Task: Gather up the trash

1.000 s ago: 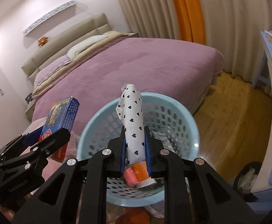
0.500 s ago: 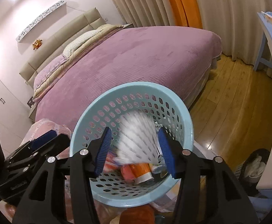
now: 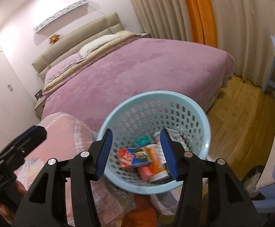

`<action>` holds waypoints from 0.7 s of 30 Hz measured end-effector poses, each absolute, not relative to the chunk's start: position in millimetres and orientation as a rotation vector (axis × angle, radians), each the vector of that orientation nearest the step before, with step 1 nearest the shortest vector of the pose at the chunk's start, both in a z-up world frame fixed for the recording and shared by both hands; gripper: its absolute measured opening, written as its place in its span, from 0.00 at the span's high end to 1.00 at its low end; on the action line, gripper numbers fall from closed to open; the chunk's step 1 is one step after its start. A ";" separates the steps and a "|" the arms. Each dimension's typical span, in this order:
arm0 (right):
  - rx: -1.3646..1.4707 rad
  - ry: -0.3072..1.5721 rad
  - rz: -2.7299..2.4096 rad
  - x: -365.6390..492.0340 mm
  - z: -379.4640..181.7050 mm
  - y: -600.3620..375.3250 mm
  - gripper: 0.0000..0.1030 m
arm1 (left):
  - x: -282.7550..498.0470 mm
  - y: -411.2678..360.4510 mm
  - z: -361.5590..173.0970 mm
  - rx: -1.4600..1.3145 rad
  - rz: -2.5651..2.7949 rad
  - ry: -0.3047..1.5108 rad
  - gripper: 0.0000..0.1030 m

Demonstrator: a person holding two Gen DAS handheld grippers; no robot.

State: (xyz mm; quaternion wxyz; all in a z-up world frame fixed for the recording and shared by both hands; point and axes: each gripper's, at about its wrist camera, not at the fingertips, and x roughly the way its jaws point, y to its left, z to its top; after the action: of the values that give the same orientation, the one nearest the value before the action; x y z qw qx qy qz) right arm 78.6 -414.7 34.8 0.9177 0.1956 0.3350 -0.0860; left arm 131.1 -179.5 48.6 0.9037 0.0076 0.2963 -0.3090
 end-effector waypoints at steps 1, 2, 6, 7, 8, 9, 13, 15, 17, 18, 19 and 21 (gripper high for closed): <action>0.383 0.679 -0.180 77.2 36.4 -407.3 0.47 | 124.2 -168.9 49.3 0.013 -0.606 0.588 0.11; 0.361 0.667 -0.185 75.2 37.5 -398.4 0.47 | 120.0 -161.5 49.6 0.014 -0.586 0.574 0.10; 0.260 0.580 -0.225 61.8 36.5 -359.7 0.46 | 99.3 -136.6 38.6 0.054 -0.439 0.478 0.08; 0.241 0.558 -0.239 57.6 34.9 -352.9 0.46 | 95.3 -130.4 33.2 0.063 -0.403 0.455 0.07; 0.225 0.532 -0.256 52.5 33.1 -345.8 0.46 | 91.8 -125.8 27.1 0.064 -0.372 0.435 0.07; 0.214 0.515 -0.268 49.3 32.3 -340.6 0.46 | 89.7 -120.2 23.1 0.061 -0.354 0.421 0.07; 0.168 0.445 -0.313 39.0 32.6 -321.9 0.46 | 82.4 -102.5 10.2 0.038 -0.285 0.361 0.07; 0.159 0.415 -0.323 34.3 32.9 -318.6 0.46 | 79.9 -101.1 7.6 0.050 -0.270 0.334 0.07; 0.152 0.396 -0.336 30.4 33.6 -317.7 0.46 | 76.7 -101.6 5.8 0.063 -0.263 0.316 0.07; 0.148 0.394 -0.340 30.1 34.3 -317.5 0.46 | 77.1 -101.8 3.6 0.058 -0.267 0.318 0.07; 0.145 0.393 -0.345 30.0 34.7 -319.0 0.46 | 77.7 -100.8 1.8 0.052 -0.273 0.325 0.07; 0.134 0.389 -0.362 27.8 32.3 -317.5 0.46 | 80.1 -102.6 -1.0 0.051 -0.290 0.356 0.07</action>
State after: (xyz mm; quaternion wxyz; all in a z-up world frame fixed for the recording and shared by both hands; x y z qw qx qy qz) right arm 27.8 -317.5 32.3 0.9626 0.0661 0.1923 -0.1789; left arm 80.1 -102.6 -1.0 0.9734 0.0252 0.1765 -0.1437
